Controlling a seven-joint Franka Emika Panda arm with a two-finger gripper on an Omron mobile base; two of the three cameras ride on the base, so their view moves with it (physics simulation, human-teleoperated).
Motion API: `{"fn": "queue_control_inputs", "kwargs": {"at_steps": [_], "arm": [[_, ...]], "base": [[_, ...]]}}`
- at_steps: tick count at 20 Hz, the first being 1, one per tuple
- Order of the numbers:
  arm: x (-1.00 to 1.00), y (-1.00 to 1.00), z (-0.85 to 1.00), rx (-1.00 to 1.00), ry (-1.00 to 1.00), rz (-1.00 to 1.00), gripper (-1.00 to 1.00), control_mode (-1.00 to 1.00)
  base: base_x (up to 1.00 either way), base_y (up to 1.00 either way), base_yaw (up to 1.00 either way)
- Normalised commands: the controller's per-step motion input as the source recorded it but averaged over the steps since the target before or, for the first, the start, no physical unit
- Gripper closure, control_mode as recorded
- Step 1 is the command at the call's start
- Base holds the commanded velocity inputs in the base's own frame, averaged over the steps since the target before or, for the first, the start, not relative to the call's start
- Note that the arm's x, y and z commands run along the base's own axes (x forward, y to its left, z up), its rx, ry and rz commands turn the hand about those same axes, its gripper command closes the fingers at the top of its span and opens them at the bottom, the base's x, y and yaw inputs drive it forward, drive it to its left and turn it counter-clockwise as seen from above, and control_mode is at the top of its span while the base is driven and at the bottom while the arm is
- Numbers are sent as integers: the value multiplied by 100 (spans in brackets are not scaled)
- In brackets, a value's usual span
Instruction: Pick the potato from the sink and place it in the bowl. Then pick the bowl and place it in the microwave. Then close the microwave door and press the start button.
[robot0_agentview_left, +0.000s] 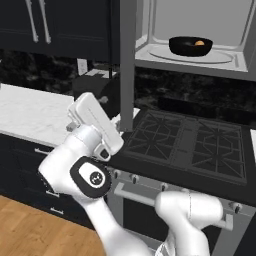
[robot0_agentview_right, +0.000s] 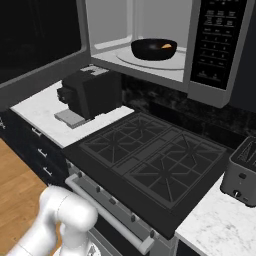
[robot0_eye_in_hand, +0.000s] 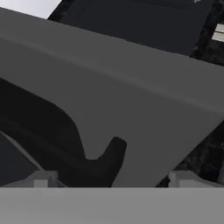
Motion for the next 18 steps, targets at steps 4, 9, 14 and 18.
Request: {"fn": "queue_control_inputs", "kwargs": {"at_steps": [4, 9, 14, 18], "arm": [[0, -100, 38, 19, -2, 0, -100, -100], [0, -100, 36, 19, -1, 0, -100, -100], [0, -99, 39, 18, 0, 1, -100, -100], [4, -93, 37, 17, 0, 1, -100, -100]], "base": [[0, 0, 0], [0, 0, 0], [0, 0, 0], [0, 0, 0]]}}
